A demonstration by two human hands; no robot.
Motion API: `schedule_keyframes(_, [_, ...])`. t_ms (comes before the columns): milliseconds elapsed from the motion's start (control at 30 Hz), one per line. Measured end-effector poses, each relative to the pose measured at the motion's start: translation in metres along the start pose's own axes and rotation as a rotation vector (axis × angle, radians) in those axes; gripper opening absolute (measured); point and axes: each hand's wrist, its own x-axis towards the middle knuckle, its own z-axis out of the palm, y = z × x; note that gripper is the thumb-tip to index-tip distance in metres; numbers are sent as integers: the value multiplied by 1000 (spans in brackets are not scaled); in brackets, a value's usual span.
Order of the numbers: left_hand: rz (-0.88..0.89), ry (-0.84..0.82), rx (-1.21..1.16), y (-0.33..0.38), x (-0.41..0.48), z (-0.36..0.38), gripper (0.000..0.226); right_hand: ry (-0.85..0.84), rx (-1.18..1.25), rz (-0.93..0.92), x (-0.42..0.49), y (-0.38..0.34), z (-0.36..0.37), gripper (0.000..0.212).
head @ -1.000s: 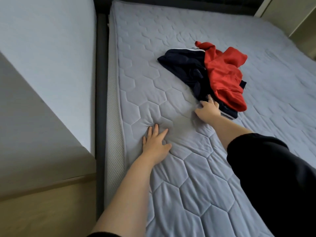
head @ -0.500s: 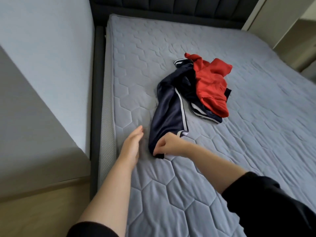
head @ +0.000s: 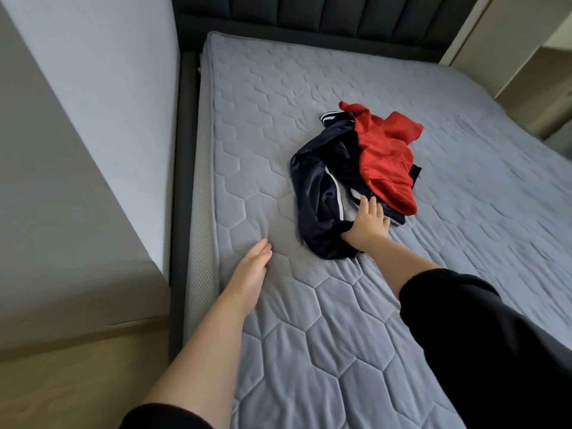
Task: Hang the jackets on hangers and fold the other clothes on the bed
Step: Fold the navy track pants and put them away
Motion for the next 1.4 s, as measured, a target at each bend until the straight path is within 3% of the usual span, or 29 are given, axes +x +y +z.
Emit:
schedule_keyframes(133, [46,-31,138,-9,10,-1,48,-37,51,-15,24,1,1,105])
schedule_keyframes(267, [85,-62,253,-13,17,4,56,-48,315,94,38,3,9,103])
schedule_keyframes(367, [78,-52,237,-14,19,8,57,-22,319,107,35,4,14,89])
schedule_keyframes(467, [83,-44,210,-13,17,6,55,-31,153,13,15,-2,20,63])
schedule_keyframes(567, [55,-17,117,-8,14,4,53,-79,23,-74,-16,-7,23,55])
schedule_keyframes(667, [24,-29,-83,-3,10,3,49,-136,73,-180,-48,-6,11,40])
schedule_keyframes(767, [-15,-49,-152,8,-5,11,46,-191,94,-307,-86,-9,-10,11])
schedule_keyframes(833, [-89,-61,-151,12,-20,13,44,-231,131,-432,-113,-18,-25,7])
schedule_keyframes(933, [-163,-90,-100,11,-40,3,50,-442,298,-571,-154,-29,-46,15])
schedule_keyframes(1000, [-147,-70,99,18,-55,-4,45,-649,410,-607,-176,-32,-54,14])
schedule_keyframes(1033, [-141,-18,172,20,-60,-6,49,-670,498,-605,-183,-33,-54,15])
schedule_keyframes(1067, [-136,-3,195,21,-64,-7,51,-581,587,-590,-186,-32,-50,22])
schedule_keyframes(1100, [-108,-11,206,21,-69,-6,50,-384,603,-560,-182,-29,-44,30])
schedule_keyframes(1133, [-66,-12,235,22,-75,-3,45,-180,511,-517,-177,-26,-37,42])
schedule_keyframes(1167, [-25,-7,278,19,-80,1,38,-85,341,-464,-171,-21,-32,59])
schedule_keyframes(1267, [26,-17,404,8,-92,9,52,-239,-126,-420,-162,-3,-13,99])
schedule_keyframes(1333, [38,-18,505,-5,-96,6,74,-243,-286,-468,-160,2,-1,102])
schedule_keyframes(1400, [34,-7,628,-16,-100,6,93,-120,-401,-515,-162,0,5,83])
